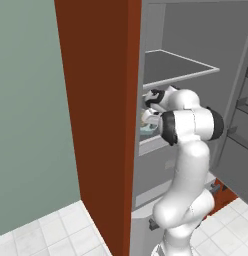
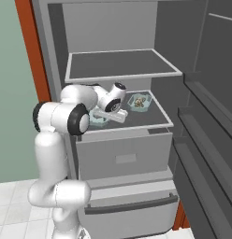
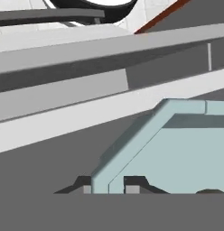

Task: Place two dumplings into each of the tupperware containers and then place the containers in the fridge.

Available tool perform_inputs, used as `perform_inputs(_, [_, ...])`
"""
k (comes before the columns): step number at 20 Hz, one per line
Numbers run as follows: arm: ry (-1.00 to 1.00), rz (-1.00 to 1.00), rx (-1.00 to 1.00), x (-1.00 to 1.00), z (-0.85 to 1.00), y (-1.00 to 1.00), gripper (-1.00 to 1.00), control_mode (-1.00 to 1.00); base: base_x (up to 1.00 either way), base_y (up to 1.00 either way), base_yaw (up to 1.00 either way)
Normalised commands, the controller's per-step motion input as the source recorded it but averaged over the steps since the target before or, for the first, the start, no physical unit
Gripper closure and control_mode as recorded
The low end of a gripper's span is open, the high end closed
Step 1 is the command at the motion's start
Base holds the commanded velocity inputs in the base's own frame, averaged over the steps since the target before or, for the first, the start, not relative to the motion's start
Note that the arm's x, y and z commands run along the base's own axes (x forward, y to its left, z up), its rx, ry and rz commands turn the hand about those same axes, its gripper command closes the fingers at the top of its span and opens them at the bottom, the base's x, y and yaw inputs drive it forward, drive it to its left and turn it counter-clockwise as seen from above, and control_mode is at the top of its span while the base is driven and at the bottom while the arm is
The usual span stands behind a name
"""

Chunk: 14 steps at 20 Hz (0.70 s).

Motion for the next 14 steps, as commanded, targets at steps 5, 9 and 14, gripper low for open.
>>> perform_inputs(5, [0.0, 0.08, 0.04, 0.54, -0.44, -0.29, 1.0, -1.0, 0.0, 0.0, 0.0])
perform_inputs(9, [0.0, 0.06, 0.06, 0.53, -0.35, -0.15, 1.0, -1.0, 0.0, 0.0, 0.0])
perform_inputs(14, [-0.04, 0.01, 0.06, 0.28, -0.18, 0.0, -1.0, -1.0, 0.0, 0.0, 0.0])
